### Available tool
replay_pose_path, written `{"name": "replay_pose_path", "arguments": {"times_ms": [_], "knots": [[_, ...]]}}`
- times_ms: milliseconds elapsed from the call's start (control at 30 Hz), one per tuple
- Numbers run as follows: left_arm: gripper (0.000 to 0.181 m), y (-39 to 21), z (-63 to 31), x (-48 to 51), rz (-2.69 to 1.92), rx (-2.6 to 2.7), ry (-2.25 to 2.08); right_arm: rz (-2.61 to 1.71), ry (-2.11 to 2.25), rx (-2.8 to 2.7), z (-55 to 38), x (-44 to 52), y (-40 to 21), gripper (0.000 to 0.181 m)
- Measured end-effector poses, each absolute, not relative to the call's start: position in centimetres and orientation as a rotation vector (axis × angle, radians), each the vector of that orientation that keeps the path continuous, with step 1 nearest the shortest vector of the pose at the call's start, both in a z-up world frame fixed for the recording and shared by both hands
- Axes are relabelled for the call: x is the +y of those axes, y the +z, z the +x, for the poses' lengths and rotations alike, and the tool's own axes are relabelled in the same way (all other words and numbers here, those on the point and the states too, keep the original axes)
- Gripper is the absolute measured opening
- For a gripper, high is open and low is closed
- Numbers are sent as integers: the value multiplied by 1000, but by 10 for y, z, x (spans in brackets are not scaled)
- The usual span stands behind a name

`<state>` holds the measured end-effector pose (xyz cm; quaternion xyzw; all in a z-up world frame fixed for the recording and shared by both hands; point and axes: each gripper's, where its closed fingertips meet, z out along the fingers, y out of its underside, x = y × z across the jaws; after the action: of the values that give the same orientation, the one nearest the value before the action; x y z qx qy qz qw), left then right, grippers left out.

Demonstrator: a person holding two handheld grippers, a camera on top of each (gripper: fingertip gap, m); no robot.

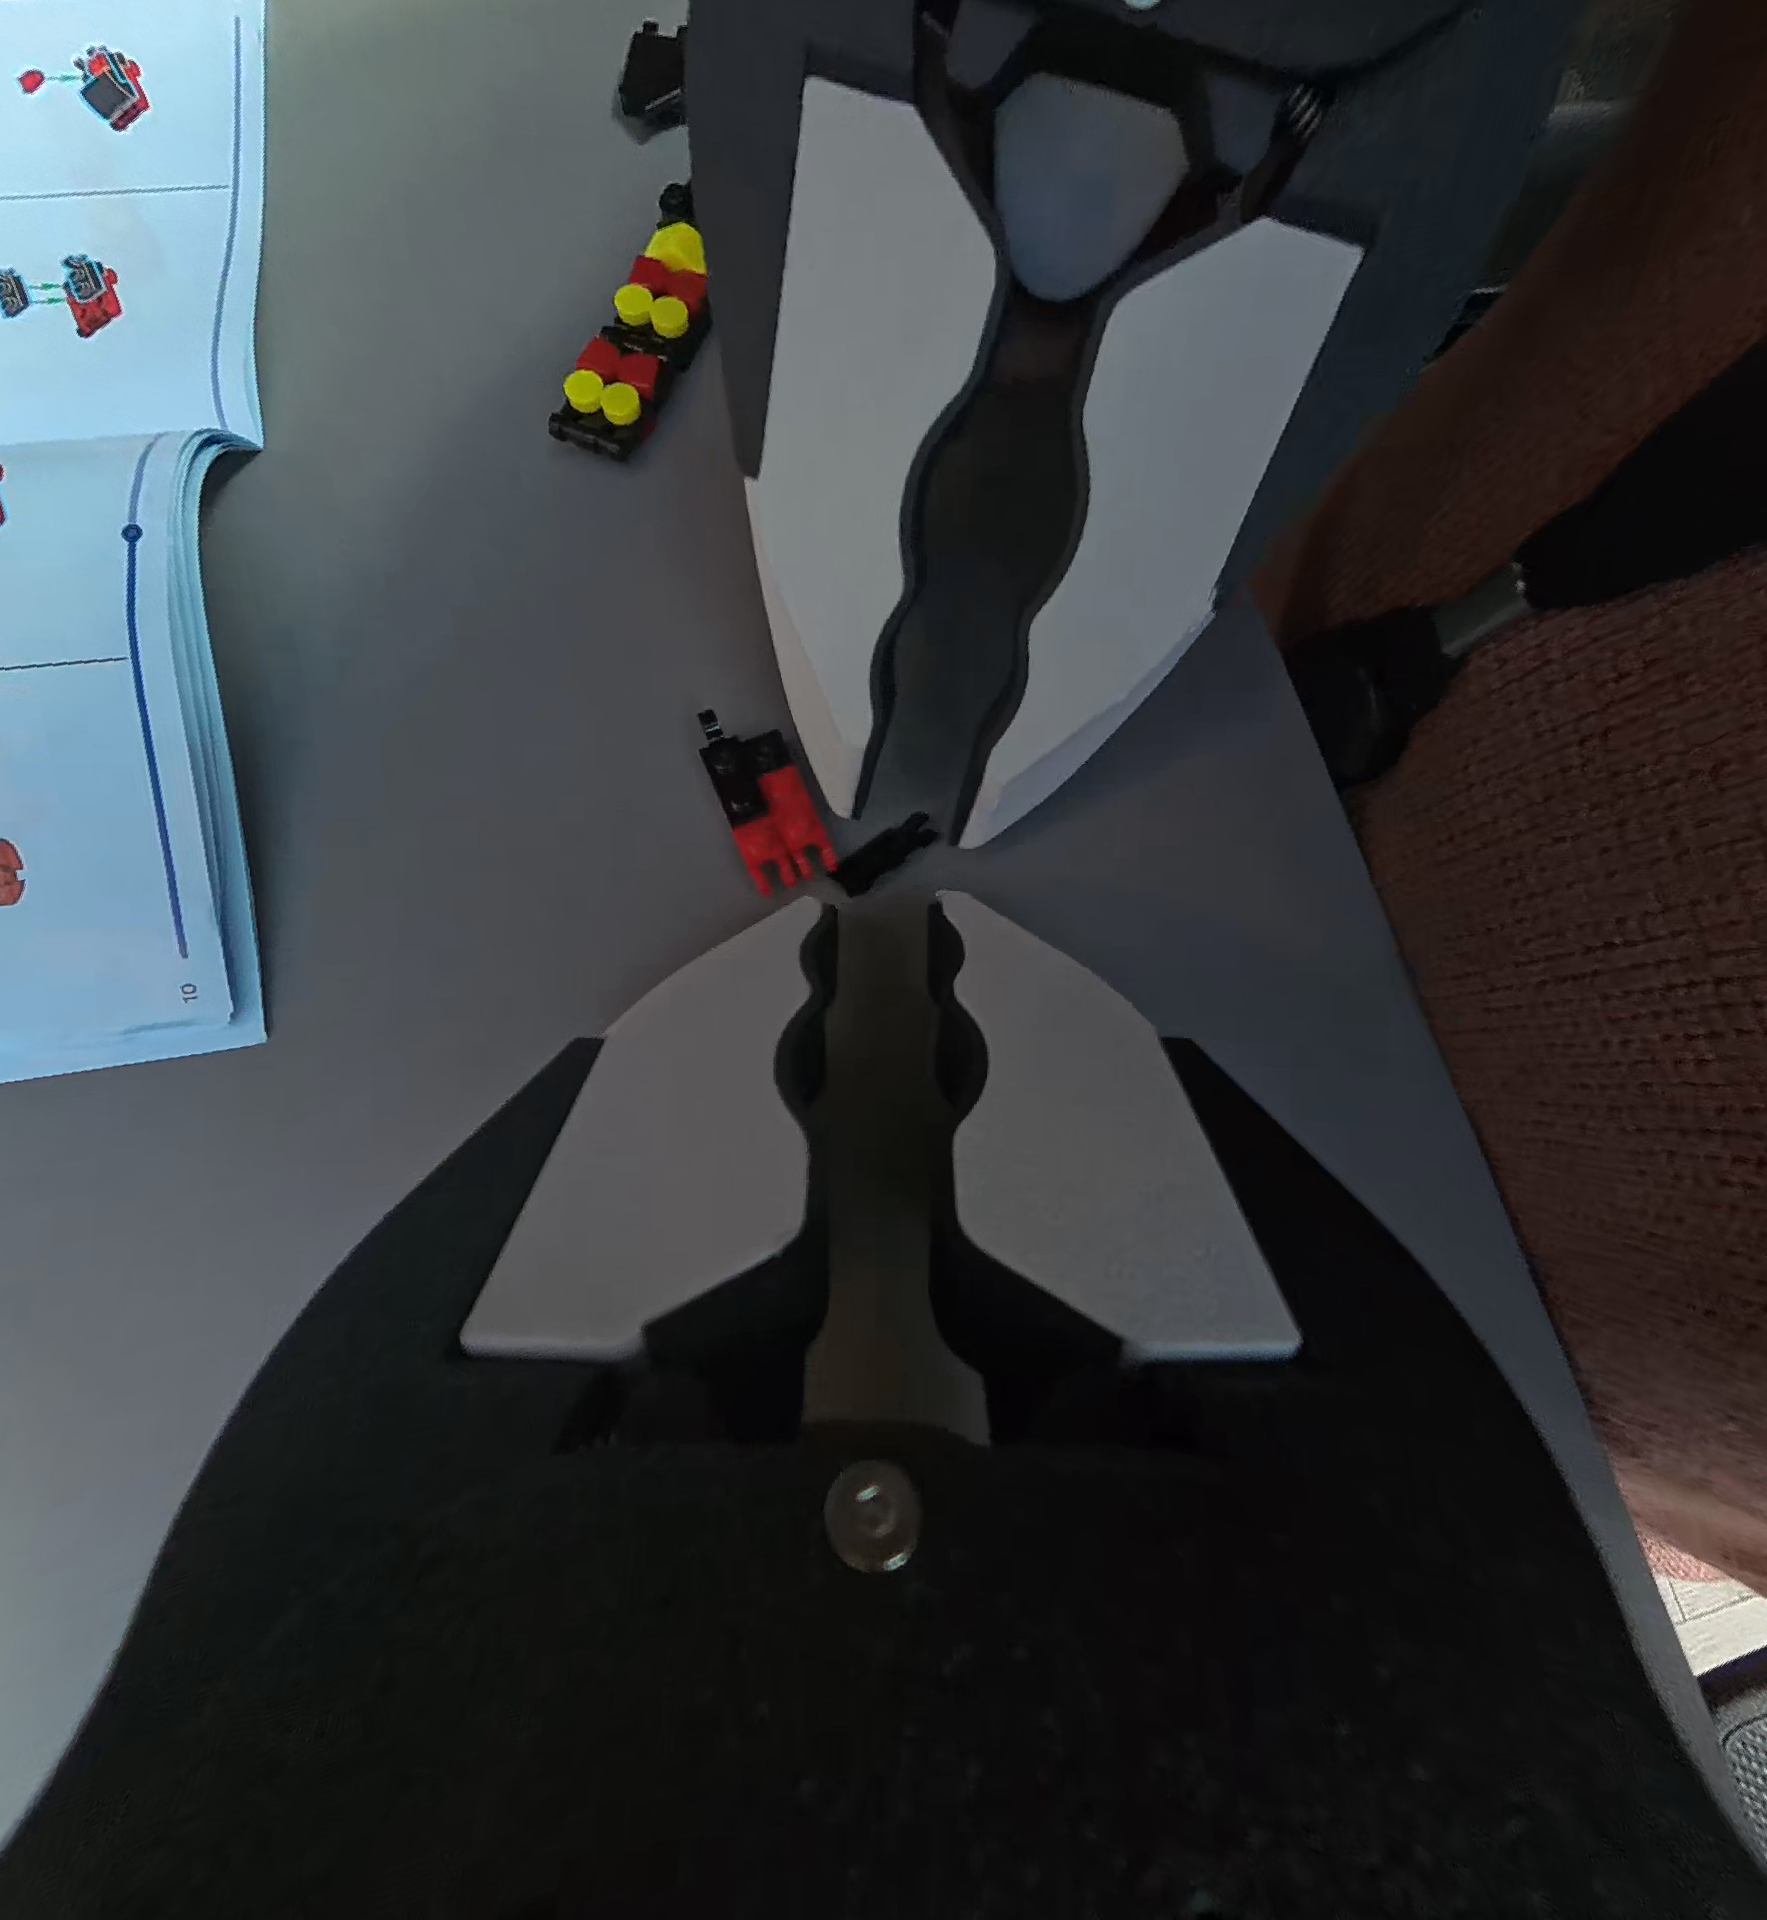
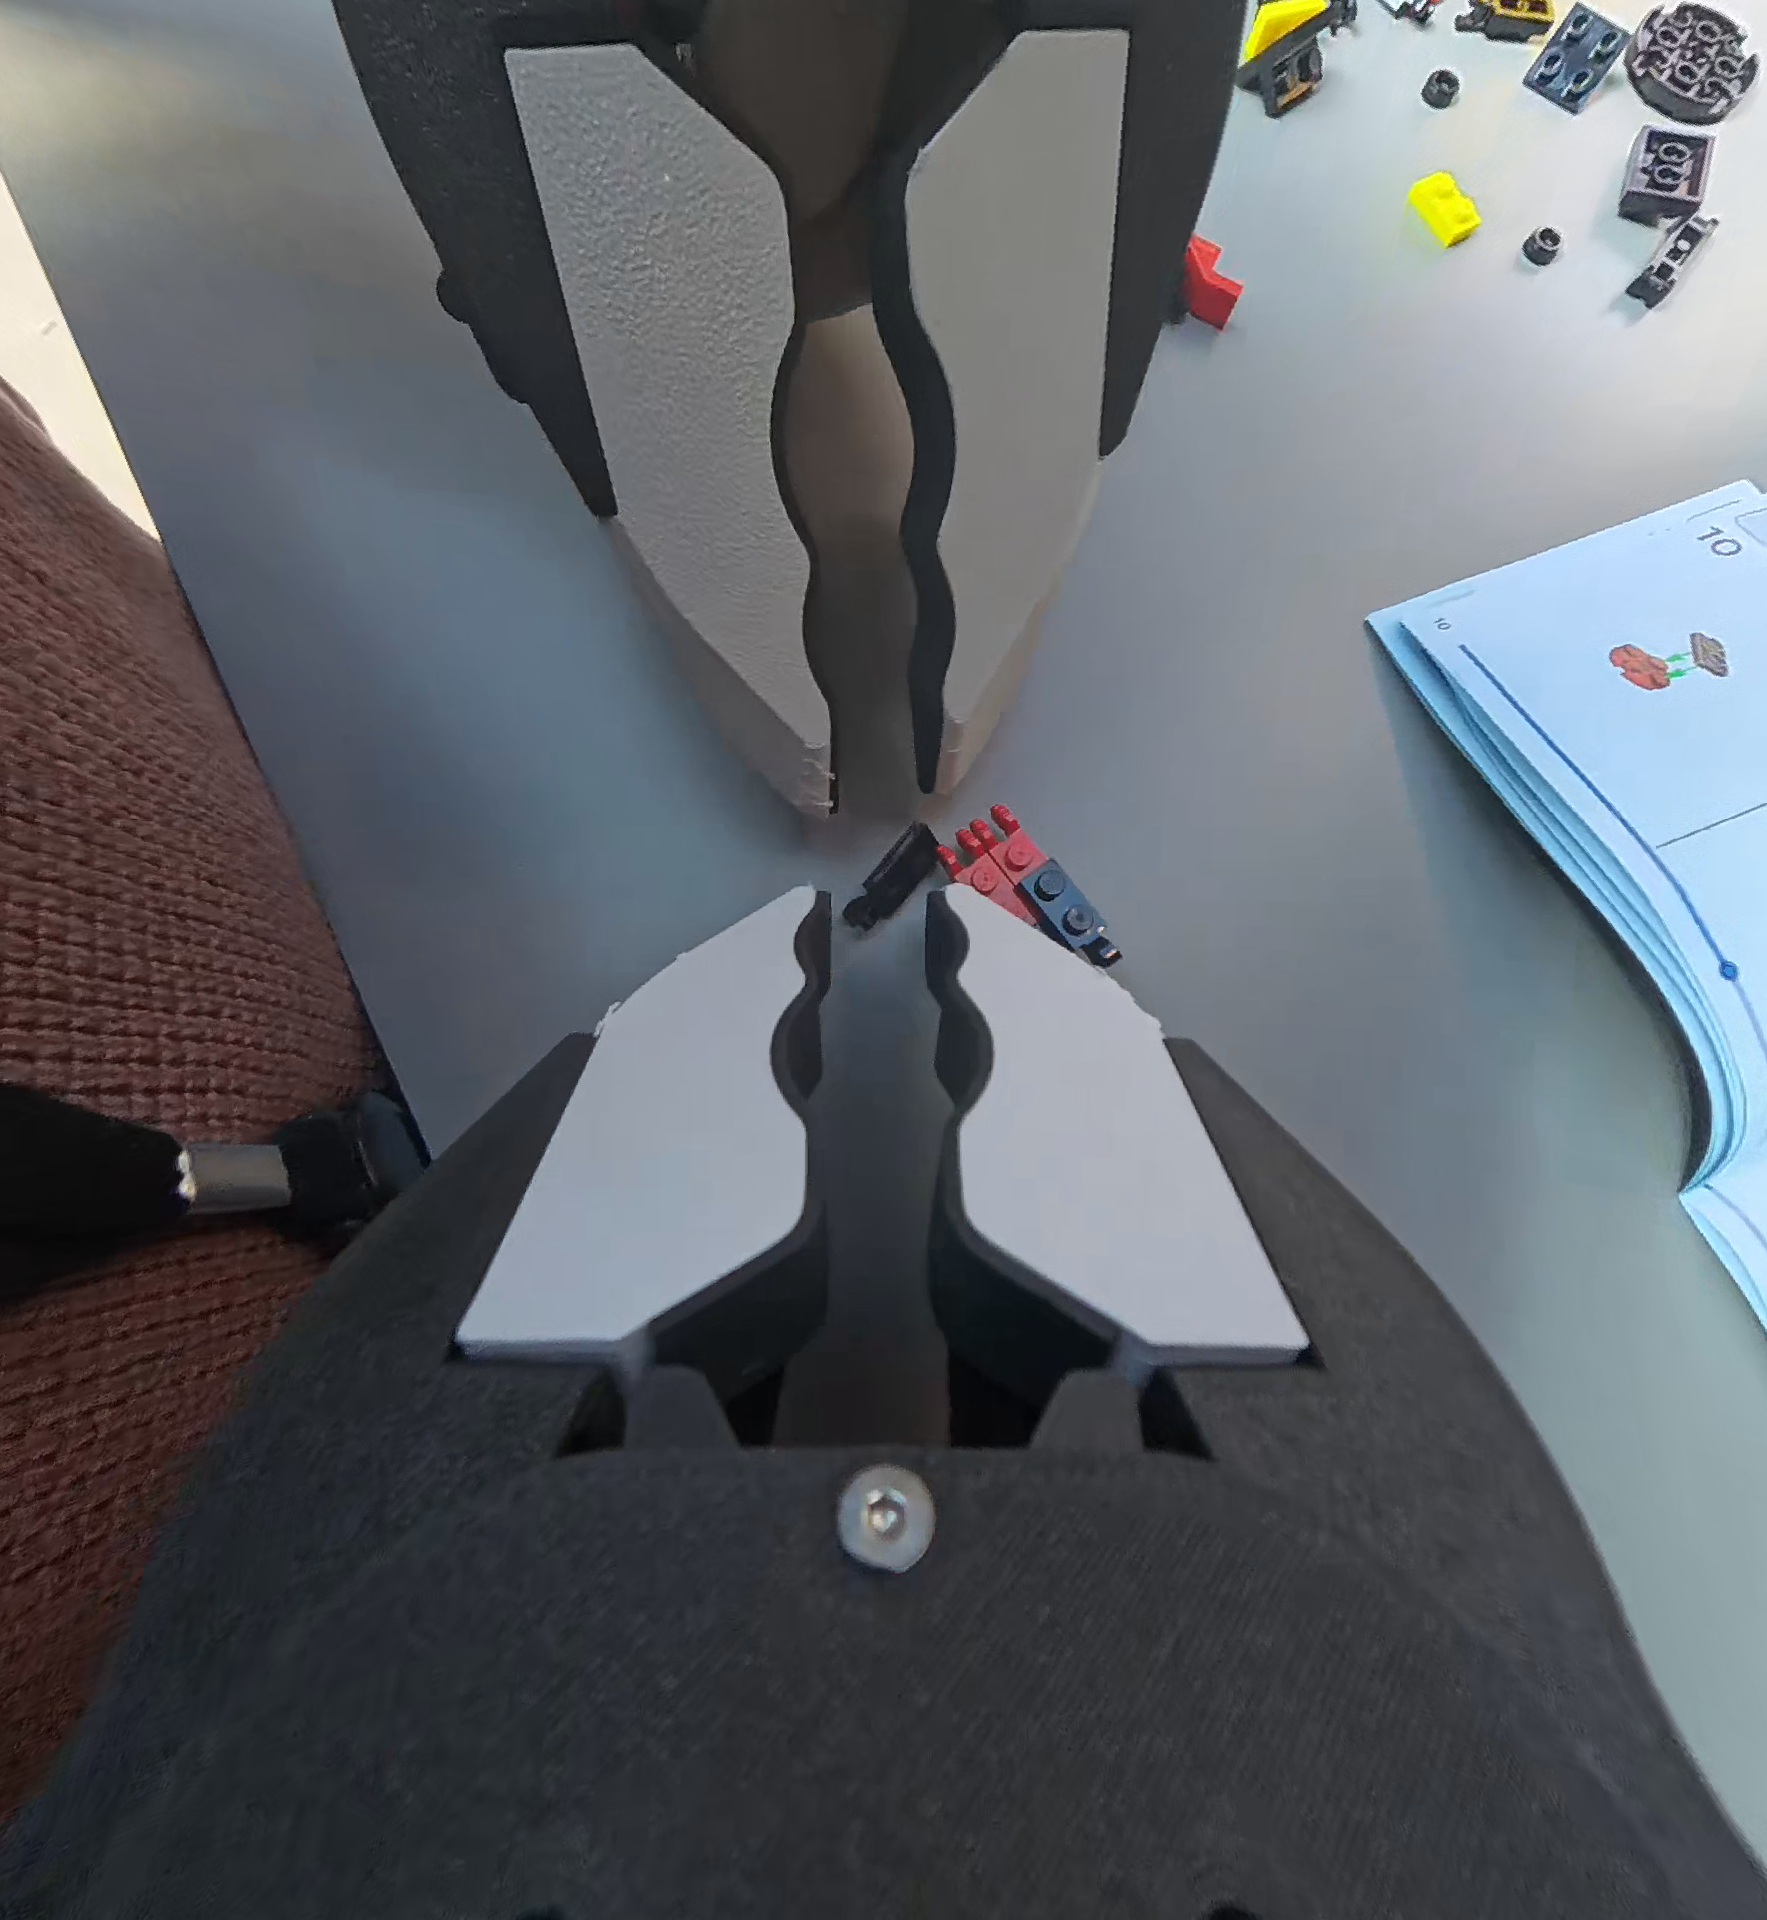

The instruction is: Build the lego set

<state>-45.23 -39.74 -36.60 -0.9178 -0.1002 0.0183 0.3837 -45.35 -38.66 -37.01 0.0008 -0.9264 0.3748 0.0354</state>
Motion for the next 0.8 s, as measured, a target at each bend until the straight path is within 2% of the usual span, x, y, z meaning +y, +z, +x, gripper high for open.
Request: {"name": "replay_pose_path", "arguments": {"times_ms": [33,167,367,533,667,800], "knots": [[16,-367,-453,-398,-2340,-258,49,11,1130,-2851,-453,-388,-374,17],[16,-365,-453,-397,-2345,-223,83,-1,1128,-2851,-454,-391,-373,5],[17,-349,-448,-389,-2265,-60,209,-448,1506,-3131,-456,-383,-349,4],[15,-328,-461,-378,-2142,140,552,-766,1844,-3295,-463,-376,-321,4],[17,-312,-472,-375,-2048,245,794,-890,2034,-3401,-461,-373,-306,4],[15,-304,-469,-369,-1994,314,763,-862,2042,-3497,-459,-371,-301,3]]}}
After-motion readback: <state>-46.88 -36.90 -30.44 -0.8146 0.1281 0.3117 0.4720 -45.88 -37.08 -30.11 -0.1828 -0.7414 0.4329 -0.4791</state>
